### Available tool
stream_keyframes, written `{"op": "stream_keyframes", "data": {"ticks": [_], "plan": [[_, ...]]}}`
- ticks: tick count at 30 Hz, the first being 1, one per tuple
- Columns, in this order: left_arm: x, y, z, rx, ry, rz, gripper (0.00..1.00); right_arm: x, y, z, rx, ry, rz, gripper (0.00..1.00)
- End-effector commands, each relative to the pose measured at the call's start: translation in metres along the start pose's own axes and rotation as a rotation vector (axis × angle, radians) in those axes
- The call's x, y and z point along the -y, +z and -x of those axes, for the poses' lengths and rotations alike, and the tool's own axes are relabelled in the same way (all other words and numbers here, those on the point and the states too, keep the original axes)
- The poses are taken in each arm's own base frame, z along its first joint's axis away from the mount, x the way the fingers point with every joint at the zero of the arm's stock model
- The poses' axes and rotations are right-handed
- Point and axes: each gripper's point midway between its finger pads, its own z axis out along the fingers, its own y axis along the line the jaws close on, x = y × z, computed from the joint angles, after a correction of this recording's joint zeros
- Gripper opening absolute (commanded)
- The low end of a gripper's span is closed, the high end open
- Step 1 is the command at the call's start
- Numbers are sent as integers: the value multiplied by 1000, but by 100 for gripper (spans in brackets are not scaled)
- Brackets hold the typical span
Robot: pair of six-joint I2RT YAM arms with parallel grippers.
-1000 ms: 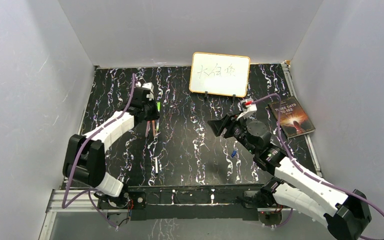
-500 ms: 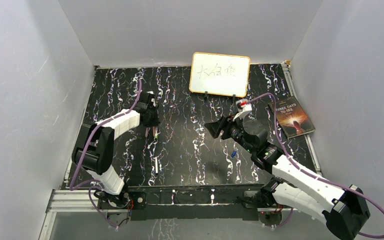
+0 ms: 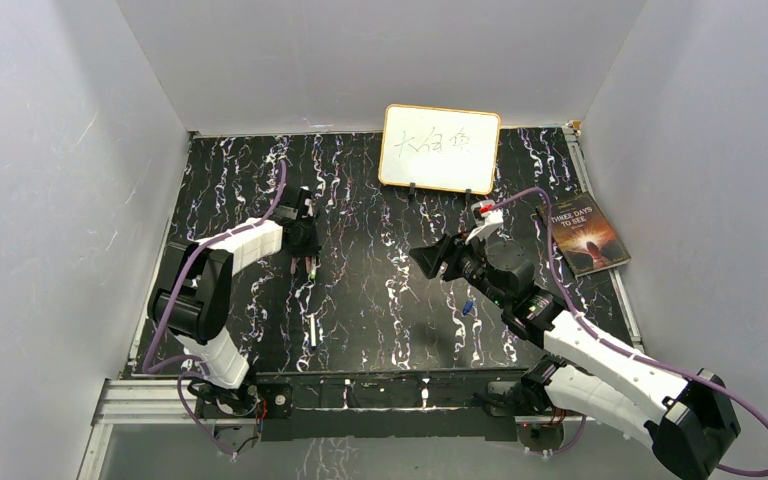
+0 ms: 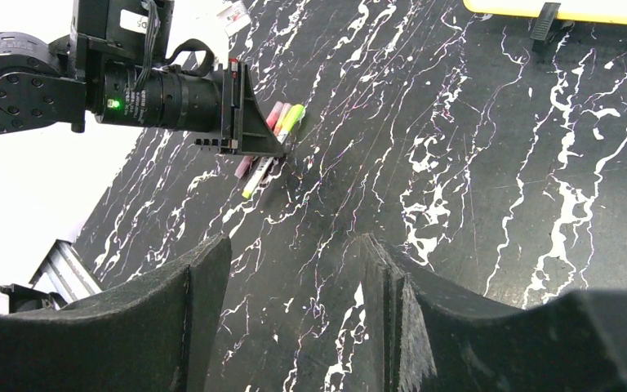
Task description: Insert the pens into the pen caps
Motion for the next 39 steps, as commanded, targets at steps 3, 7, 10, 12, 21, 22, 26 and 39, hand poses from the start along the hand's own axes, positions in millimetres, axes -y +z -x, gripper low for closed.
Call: {"op": "stream_keyframes", "data": {"ticks": [3,7,10,12,21,22,26,39], "plan": [[5,-8,6,9,-4,-21,20,-7,-1,15,60,-4,30,57],[8,-11,9,15,-1,-35,22,-6,-2,14,57,-2,29,57],[13,-19,14,32,-2,-60,22,-6,-2,14,58,-2,28,57],[21,-28,21,58,-3,-96,21,-5,-2,13,58,-2,25,57],[70,-95,42,151,57,-227,21,-1,3,-1,22,-5,27,56],[72,-100,36,153,61,-207,22,0,3,-2,20,-6,23,57],[57,-114,-6,149,4,-64,26,2,5,-2,17,-14,12,57],[1,-135,-142,-30,-30,268,47,0,16,-7,-9,-24,27,57]]}}
